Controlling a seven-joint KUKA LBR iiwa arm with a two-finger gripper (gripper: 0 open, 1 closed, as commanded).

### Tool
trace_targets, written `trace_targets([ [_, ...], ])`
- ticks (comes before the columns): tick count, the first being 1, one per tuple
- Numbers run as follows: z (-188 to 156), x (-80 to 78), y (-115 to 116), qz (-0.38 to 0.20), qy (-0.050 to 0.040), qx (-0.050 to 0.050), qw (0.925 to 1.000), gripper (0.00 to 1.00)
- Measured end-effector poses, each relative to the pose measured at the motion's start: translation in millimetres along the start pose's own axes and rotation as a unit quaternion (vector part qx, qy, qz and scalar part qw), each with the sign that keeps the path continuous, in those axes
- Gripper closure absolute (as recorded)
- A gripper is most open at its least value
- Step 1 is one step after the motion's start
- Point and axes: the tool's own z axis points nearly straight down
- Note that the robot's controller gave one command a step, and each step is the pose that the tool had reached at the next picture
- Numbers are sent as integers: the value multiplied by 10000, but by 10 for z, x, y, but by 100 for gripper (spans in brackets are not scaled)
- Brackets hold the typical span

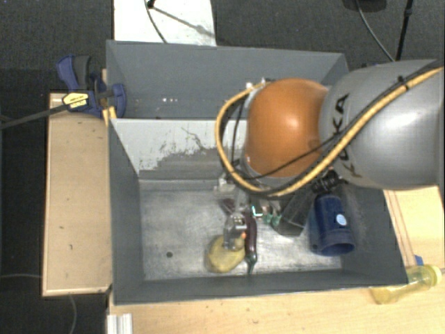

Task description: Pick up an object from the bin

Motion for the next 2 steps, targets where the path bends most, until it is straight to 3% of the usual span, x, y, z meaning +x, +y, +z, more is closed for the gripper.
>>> trace_targets([
  [1, -39, -19, -7, 18, -39, -5, 10000, 0],
  [2, 248, -23, -64, -387, -67, -7, 9992, 0],
])
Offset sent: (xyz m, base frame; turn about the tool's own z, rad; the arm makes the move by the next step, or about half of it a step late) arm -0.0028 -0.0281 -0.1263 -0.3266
